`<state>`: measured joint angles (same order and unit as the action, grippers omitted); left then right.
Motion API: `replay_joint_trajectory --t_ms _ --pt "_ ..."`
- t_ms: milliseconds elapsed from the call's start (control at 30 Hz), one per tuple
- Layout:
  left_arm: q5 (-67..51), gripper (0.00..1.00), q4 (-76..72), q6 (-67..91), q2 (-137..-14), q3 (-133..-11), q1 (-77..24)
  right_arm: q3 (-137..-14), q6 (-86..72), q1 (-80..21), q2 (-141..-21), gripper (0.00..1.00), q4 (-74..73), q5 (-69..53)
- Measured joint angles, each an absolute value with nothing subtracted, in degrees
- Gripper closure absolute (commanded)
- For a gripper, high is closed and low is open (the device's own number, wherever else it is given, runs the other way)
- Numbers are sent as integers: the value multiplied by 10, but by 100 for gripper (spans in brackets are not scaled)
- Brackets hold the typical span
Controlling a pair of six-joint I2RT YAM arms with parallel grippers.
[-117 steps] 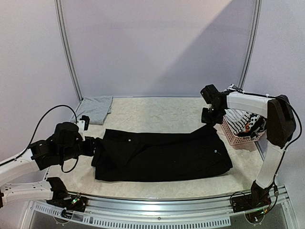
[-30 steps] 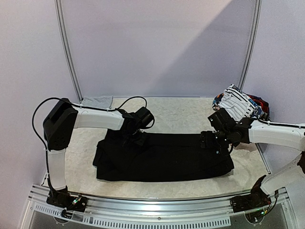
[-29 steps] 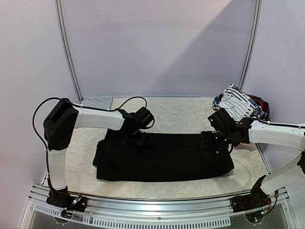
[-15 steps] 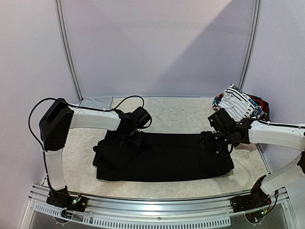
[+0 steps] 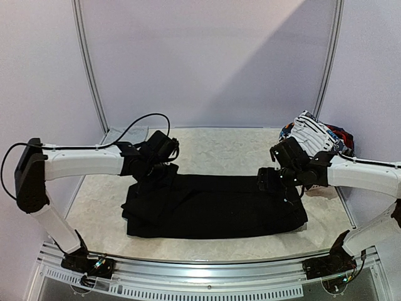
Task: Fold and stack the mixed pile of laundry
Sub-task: Fold the 1/3-folded shirt at the center of the board.
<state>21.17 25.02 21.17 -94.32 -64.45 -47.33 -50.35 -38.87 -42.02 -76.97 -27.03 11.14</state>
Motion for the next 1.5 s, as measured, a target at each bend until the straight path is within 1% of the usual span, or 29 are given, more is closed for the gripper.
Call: replay_joint_trajectory --t_ms 200,300,467,633,667,800,833,933,1000,1100,1200,1233,1300,1367,1433,1500 --pt "156 100 201 195 -860 -592 -493 -506 -389 -424 -770 18 -220 41" --pt "118 100 175 180 -841 -570 -516 -506 -390 -425 -770 18 -193 5" --pt "71 100 137 164 -849 -562 -570 -499 -397 -428 -770 18 -154 -42" --pt "34 100 85 166 -899 -564 -614 -475 -407 -428 -770 18 -128 -65" --pt "30 95 79 167 -910 -564 -618 -467 -410 -428 -770 18 -123 -69" --pt "12 68 63 176 -951 -564 -629 -438 -425 -429 -770 18 -94 -90" --pt "7 63 62 178 -957 -564 -631 -429 -430 -429 -770 18 -83 -98" --pt "-4 53 49 185 -953 -556 -637 -419 -446 -433 -787 19 -53 -117" --pt "-10 51 43 187 -942 -546 -639 -419 -449 -436 -799 19 -39 -126" --pt "-18 51 38 193 -911 -526 -640 -428 -455 -448 -835 20 -15 -140" --pt "-7 55 46 202 -870 -512 -640 -447 -459 -462 -873 22 -5 -148" --pt "7 60 52 207 -855 -509 -640 -458 -460 -467 -887 23 -4 -151" --pt "43 72 64 220 -827 -500 -640 -478 -460 -474 -912 24 -1 -156" --pt "76 81 79 237 -805 -488 -635 -495 -458 -478 -932 26 1 -160" --pt "103 86 92 254 -789 -467 -627 -514 -455 -481 -955 28 3 -168" --pt "122 89 104 270 -783 -440 -612 -528 -450 -482 -975 29 7 -176"
